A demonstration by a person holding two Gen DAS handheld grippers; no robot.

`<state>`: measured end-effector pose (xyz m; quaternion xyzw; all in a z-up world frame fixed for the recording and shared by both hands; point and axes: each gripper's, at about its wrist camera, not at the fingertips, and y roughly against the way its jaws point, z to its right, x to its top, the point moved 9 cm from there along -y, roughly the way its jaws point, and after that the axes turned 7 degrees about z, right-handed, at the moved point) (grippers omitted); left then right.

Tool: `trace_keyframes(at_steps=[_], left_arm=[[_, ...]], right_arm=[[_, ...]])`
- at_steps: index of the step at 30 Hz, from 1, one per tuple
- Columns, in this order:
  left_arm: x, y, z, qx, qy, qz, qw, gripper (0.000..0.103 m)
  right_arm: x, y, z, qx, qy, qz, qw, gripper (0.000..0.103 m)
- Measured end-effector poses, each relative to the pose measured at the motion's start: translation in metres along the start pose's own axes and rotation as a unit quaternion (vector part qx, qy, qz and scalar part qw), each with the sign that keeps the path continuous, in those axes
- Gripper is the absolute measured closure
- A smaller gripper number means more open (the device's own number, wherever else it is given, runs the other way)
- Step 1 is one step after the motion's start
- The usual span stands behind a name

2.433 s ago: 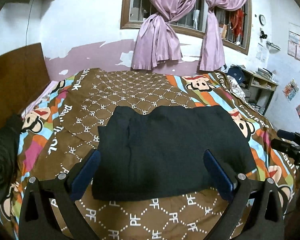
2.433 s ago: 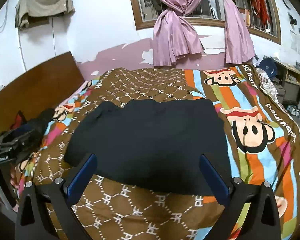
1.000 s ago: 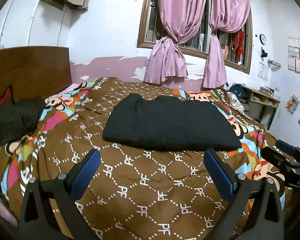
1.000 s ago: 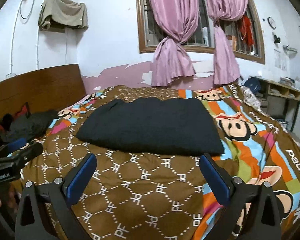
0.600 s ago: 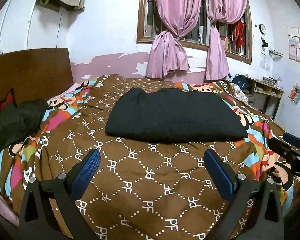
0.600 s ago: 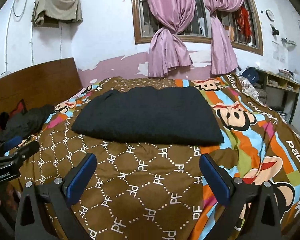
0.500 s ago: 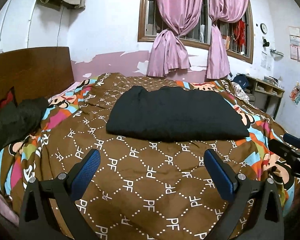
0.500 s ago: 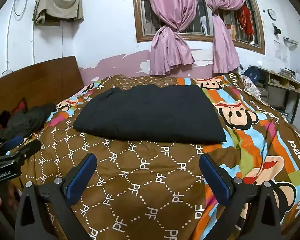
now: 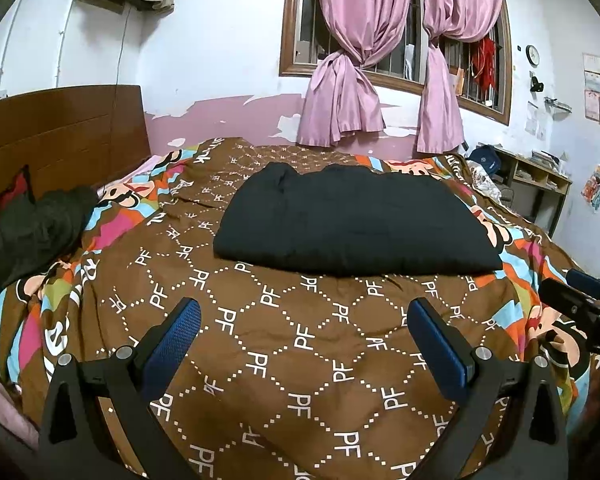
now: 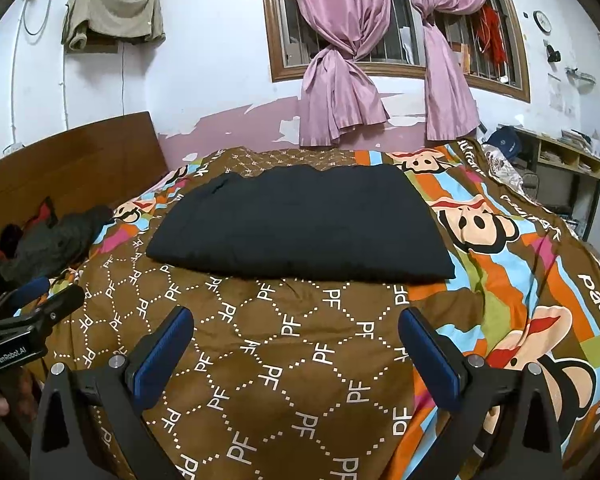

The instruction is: Fold large clothes

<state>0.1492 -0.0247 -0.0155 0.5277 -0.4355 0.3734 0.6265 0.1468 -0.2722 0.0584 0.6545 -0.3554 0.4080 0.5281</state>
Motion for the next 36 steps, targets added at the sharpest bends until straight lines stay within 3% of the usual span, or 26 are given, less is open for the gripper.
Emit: trace_keyframes(at_steps=[36], left_arm=[[-0.0009, -0.0016, -0.0041, 0.001, 0.003, -0.001, 1.0, 0.002]], right_arm=[[0.0001, -0.0004, -0.0002, 0.005, -0.001, -0.005, 1.0, 0.0]])
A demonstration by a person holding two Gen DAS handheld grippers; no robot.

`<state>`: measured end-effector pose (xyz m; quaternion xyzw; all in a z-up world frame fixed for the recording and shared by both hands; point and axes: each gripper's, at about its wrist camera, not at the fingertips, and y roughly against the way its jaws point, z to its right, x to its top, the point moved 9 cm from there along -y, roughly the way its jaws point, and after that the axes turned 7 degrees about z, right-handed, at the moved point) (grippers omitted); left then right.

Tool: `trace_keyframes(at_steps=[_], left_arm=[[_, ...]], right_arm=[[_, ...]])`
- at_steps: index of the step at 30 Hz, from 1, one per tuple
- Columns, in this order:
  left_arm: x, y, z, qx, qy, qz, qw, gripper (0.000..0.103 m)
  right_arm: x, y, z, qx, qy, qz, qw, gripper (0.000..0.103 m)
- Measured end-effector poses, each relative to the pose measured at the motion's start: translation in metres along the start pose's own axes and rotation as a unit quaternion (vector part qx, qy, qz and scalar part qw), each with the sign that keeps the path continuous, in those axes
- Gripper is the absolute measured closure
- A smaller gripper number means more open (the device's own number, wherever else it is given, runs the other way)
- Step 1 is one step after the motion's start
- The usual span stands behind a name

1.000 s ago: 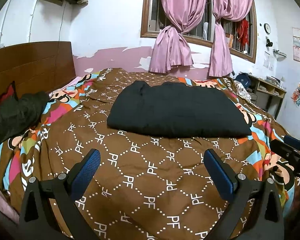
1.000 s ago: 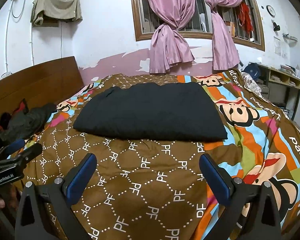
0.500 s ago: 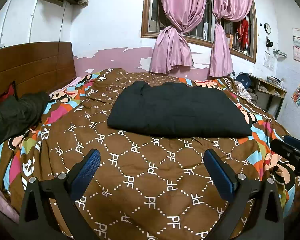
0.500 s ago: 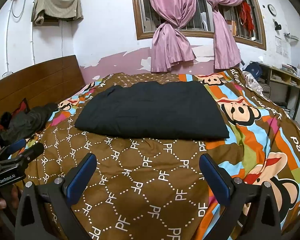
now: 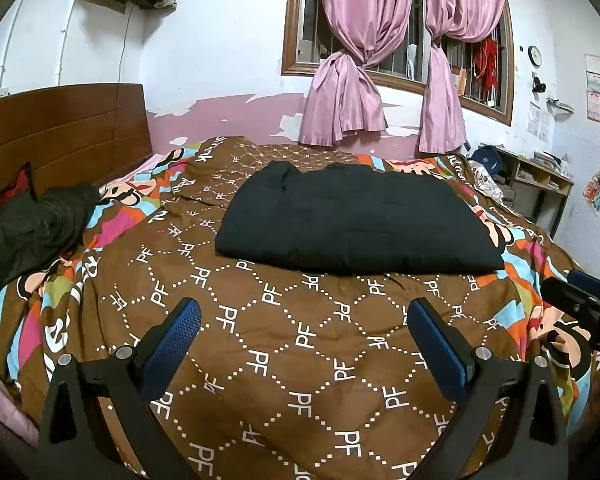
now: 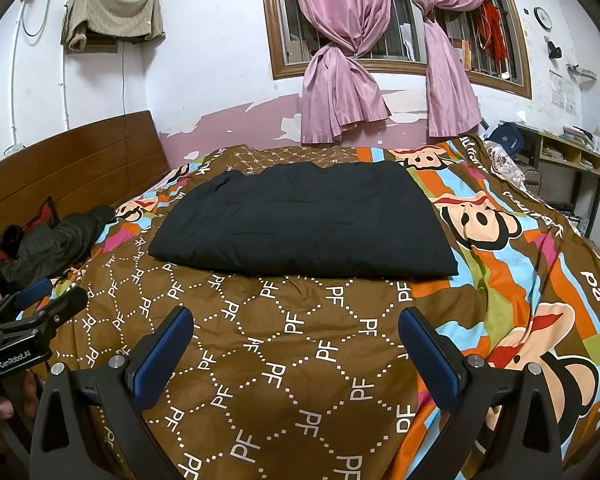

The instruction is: Fold large clothes

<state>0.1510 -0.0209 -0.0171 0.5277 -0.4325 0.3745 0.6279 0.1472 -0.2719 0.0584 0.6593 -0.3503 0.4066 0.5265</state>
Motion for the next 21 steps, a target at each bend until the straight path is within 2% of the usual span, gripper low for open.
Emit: trace_keyframes(at_steps=[21], left_arm=[[-0.0019, 0.0006, -0.0038, 0.003, -0.002, 0.002, 1.0, 0.002]], right_arm=[[0.0001, 0.0001, 0.0003, 0.0, 0.0, -0.001, 1.0, 0.0]])
